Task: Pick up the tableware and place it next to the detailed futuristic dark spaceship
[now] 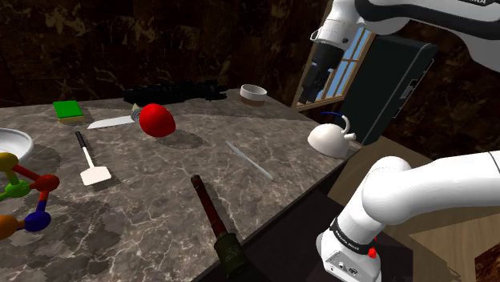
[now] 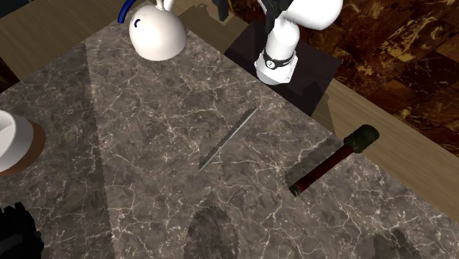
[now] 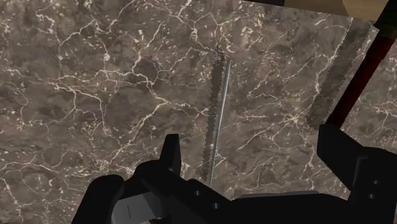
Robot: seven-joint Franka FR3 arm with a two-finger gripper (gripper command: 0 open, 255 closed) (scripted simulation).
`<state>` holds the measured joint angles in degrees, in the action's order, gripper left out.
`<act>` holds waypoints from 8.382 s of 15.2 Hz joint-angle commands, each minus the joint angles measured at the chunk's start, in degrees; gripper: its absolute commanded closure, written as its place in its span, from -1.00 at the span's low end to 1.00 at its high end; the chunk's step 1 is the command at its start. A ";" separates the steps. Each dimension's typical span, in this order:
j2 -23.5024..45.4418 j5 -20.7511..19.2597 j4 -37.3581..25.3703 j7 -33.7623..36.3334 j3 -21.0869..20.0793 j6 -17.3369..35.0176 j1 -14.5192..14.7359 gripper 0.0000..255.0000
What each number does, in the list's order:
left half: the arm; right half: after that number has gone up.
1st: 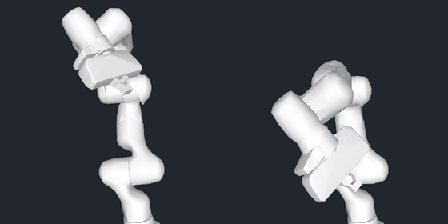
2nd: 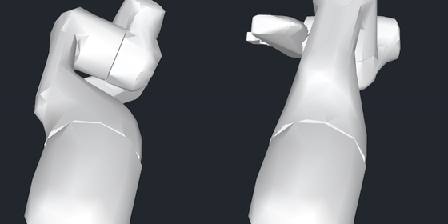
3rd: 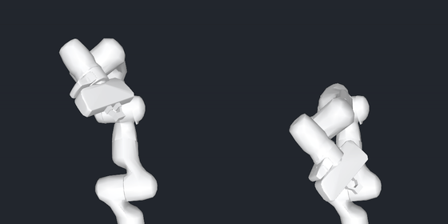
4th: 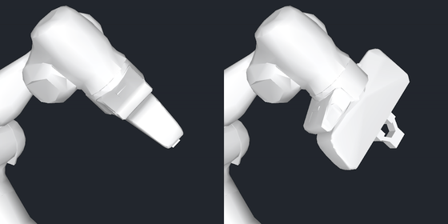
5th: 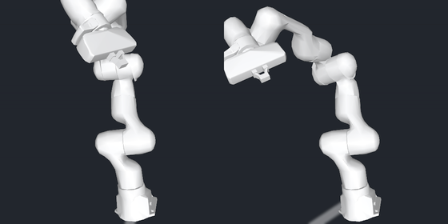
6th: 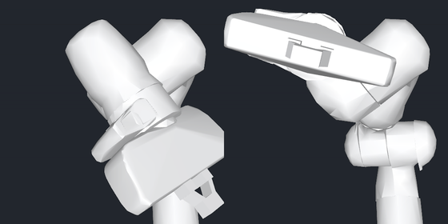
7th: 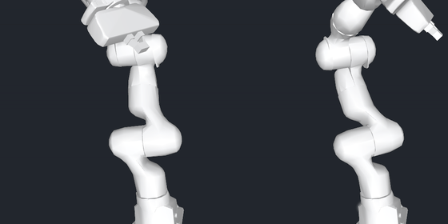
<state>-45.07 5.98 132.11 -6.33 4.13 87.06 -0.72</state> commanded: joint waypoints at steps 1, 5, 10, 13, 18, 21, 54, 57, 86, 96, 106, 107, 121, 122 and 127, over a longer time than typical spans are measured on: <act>0.00 0.00 0.00 0.00 0.00 0.00 0.00 -1.00; 2.48 0.37 5.25 3.41 -3.04 7.37 -0.18 -1.00; 7.68 0.66 10.14 7.80 -6.71 16.88 -0.34 -1.00; 11.93 0.59 12.14 10.57 -8.83 22.69 -0.51 -1.00; 20.80 -0.34 13.81 15.62 -12.14 32.32 -1.07 -1.00; 25.16 -1.11 14.37 17.83 -13.38 36.82 -1.41 -1.00; 24.22 -1.04 14.02 17.84 -13.31 35.52 -1.33 1.00; 23.01 -1.05 12.60 17.82 -13.15 32.90 -1.33 1.00; 18.47 -1.68 -5.96 18.05 -11.87 9.80 -1.61 1.00; 35.44 -5.28 -21.84 9.60 -6.19 10.62 -5.74 1.00; 55.64 -5.69 -46.39 2.05 -2.32 6.24 -9.56 1.00; 57.99 -5.59 -49.61 1.36 -2.04 5.37 -10.00 1.00; 72.25 -4.83 -64.41 -2.19 -1.03 4.81 -12.76 1.00; 72.08 -4.83 -63.38 -2.19 -1.03 5.68 -12.74 1.00; 71.58 -4.85 -58.74 -2.20 -1.04 9.82 -12.66 1.00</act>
<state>26.82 1.13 72.09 -8.48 3.08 95.86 -13.37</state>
